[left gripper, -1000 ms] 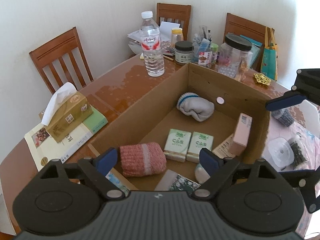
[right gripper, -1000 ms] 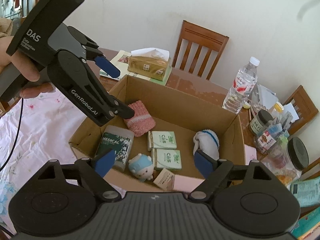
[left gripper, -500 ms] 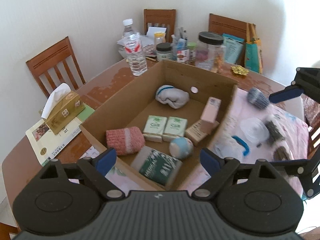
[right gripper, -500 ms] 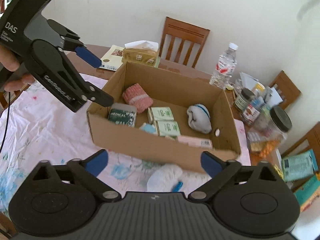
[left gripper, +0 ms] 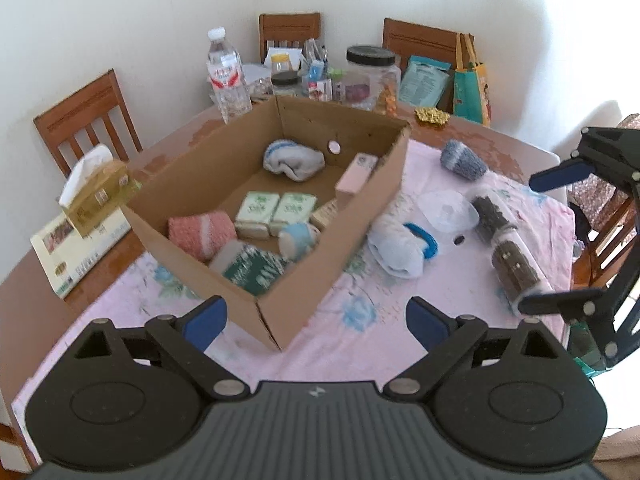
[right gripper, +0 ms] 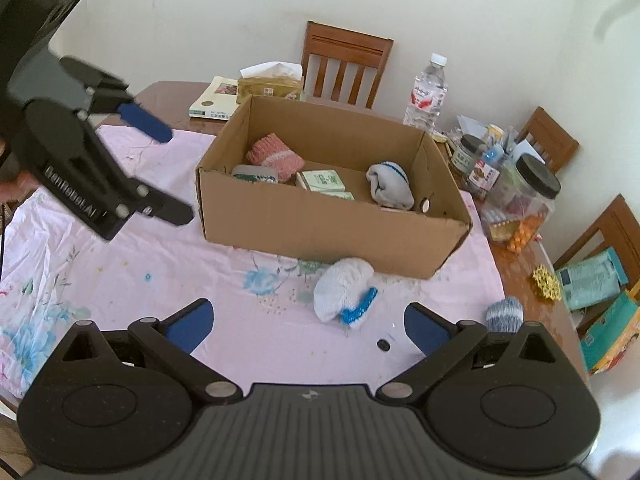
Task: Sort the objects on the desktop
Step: 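Withdraw both tools from the box toward the snack jars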
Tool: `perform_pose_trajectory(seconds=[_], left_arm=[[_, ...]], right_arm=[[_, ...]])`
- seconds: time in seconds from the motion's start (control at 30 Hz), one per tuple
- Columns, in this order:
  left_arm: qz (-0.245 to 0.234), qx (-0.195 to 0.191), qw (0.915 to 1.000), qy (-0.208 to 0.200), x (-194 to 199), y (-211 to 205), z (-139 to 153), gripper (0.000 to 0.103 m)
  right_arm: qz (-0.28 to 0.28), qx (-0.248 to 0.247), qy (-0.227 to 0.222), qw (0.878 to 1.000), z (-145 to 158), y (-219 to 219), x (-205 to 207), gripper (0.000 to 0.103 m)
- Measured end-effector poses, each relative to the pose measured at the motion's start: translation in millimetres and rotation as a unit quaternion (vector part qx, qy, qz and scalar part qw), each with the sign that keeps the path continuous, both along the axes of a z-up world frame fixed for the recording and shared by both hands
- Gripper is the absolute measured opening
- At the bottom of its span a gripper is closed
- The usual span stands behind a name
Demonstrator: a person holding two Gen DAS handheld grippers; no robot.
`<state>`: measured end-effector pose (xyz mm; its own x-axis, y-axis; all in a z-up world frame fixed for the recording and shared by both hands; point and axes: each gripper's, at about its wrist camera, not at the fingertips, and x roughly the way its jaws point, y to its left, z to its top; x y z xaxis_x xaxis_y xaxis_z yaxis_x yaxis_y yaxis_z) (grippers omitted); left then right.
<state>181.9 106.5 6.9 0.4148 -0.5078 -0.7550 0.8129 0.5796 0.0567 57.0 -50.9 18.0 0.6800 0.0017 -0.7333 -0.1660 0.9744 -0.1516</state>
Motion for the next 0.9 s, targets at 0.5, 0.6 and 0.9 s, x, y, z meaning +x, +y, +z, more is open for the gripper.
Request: perform_pose_trajectory(seconds=[0.5,0.6,0.9], left_arm=[[0.049,0.002,0.9969,0.062,-35.8,-17.4,-37.7,0.096],[0.051,0.005,0.9970,0.058,-45.1,-24.6,-41.1,0.097],[0.056,0.011,0.9961,0.067,-59.9,-43.9,-54.2,0.096]], right_arm=[[-0.004,0.006,0.022,1.000,-37.8,-34.8,-19.7,0.103],[-0.006,0.012,0.028,1.000,-43.4,-42.3,-21.6,0.103],[-0.018,0.024,0.049,0.998,-60.8,-66.8,-22.4,0.103]])
